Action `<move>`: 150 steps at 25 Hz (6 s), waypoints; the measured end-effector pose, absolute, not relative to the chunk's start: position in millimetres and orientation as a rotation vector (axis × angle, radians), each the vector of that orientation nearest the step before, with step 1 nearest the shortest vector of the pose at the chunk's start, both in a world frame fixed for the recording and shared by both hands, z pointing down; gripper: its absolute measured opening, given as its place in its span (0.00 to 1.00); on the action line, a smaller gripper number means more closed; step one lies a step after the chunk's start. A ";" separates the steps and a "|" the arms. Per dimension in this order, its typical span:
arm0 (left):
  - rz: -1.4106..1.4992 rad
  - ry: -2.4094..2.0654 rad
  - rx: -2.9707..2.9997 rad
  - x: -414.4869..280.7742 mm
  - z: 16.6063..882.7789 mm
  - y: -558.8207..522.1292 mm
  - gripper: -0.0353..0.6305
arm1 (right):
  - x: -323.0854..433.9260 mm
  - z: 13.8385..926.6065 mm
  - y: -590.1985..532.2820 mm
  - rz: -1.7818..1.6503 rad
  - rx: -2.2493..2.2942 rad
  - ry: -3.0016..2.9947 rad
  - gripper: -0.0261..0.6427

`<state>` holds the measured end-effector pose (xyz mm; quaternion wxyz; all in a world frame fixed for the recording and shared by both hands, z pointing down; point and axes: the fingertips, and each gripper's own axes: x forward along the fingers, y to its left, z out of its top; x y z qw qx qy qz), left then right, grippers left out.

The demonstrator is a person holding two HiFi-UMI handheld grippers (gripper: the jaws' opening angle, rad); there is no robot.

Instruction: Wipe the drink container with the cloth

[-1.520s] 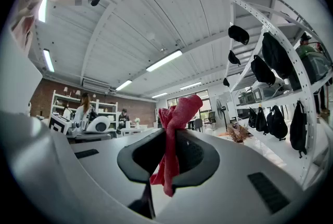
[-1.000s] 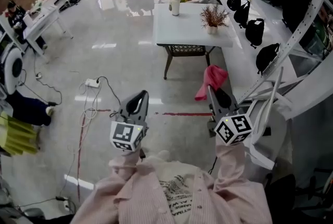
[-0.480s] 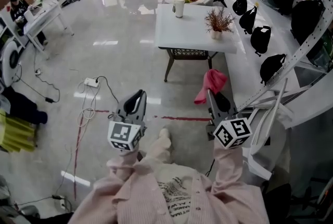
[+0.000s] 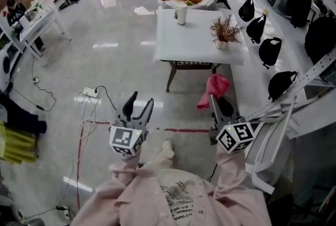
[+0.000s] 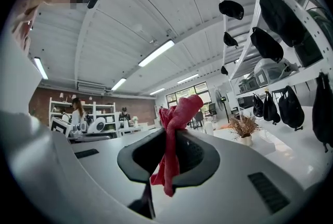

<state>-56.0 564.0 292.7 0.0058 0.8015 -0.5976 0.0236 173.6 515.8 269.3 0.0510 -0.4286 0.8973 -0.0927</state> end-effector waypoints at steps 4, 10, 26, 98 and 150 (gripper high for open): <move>0.073 -1.833 2.516 -67.4 297.5 522.0 0.44 | 160.2 274.8 475.7 -0.323 -1.309 2.724 0.09; 0.079 -1.772 2.540 -80.2 310.2 462.9 0.49 | 144.4 285.7 420.2 -0.352 -1.341 2.725 0.09; 0.115 -1.682 2.592 -94.8 322.5 369.2 0.53 | 124.8 301.4 328.2 -0.402 -1.388 2.690 0.09; 0.472 -1.127 2.678 -67.6 465.2 -246.6 0.61 | 24.8 388.5 -283.3 -0.364 -1.539 2.953 0.09; 0.427 -0.820 2.788 -46.9 493.6 -269.2 0.60 | -50.2 446.4 -258.8 0.120 -1.062 3.672 0.09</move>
